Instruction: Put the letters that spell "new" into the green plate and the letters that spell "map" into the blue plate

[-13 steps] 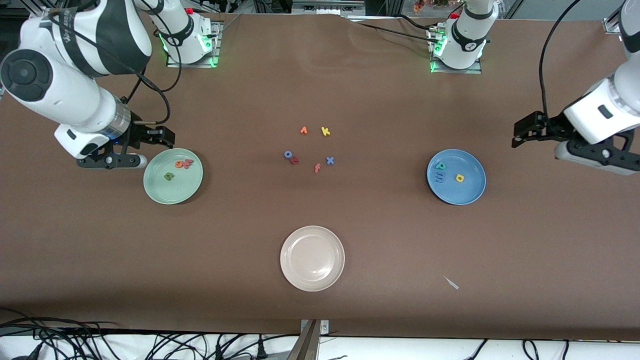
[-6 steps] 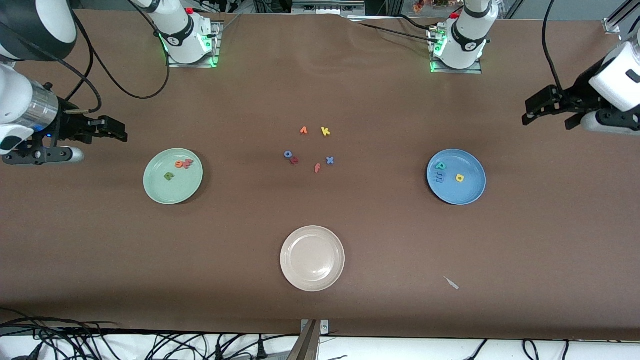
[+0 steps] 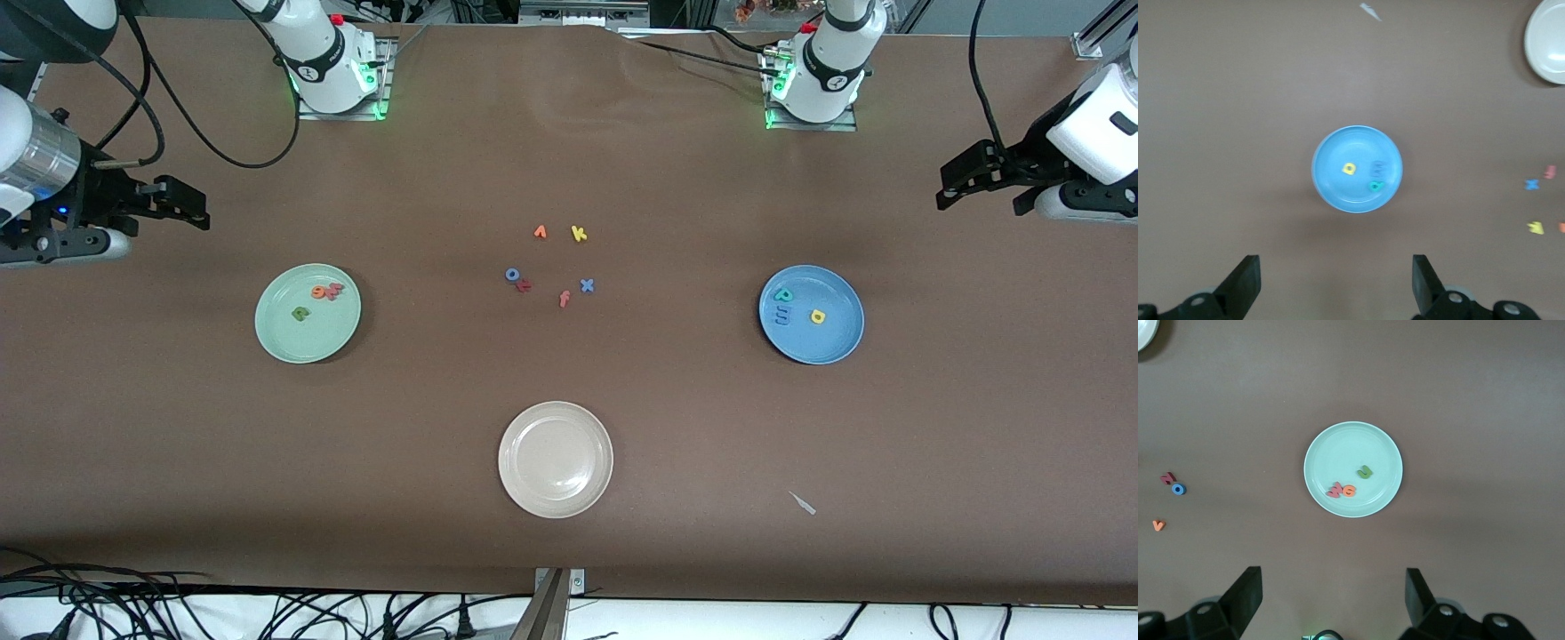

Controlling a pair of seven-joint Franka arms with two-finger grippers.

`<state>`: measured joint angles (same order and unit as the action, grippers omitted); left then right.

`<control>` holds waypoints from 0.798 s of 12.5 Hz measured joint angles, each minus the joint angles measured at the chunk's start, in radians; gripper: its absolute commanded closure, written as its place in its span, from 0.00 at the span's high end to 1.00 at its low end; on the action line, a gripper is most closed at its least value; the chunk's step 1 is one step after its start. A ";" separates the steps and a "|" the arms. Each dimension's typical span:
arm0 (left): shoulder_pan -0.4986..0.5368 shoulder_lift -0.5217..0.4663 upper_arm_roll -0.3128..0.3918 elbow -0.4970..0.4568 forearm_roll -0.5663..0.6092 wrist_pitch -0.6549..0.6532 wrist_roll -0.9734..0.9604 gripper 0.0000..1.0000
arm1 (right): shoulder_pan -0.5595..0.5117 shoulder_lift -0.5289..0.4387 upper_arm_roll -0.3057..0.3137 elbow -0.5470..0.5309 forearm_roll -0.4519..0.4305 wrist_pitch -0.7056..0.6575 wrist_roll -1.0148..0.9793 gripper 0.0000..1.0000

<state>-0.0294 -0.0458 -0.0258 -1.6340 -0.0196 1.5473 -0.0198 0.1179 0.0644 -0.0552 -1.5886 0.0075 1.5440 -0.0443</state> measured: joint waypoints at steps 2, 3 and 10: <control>0.000 0.000 -0.010 0.000 0.009 0.000 0.000 1.00 | -0.005 -0.004 -0.004 0.009 -0.005 -0.008 -0.002 0.99; 0.000 0.000 -0.012 -0.001 0.009 0.000 0.000 1.00 | -0.009 -0.005 -0.010 0.018 -0.006 -0.020 -0.008 0.99; -0.001 0.002 -0.014 -0.002 0.008 -0.001 0.001 1.00 | -0.019 -0.004 -0.052 0.085 -0.007 -0.093 -0.025 1.00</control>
<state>-0.0299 -0.0435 -0.0398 -1.6363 -0.0113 1.5459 -0.0192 0.0987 0.0607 -0.1069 -1.5033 0.0004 1.4507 -0.0688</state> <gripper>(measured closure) 0.000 0.000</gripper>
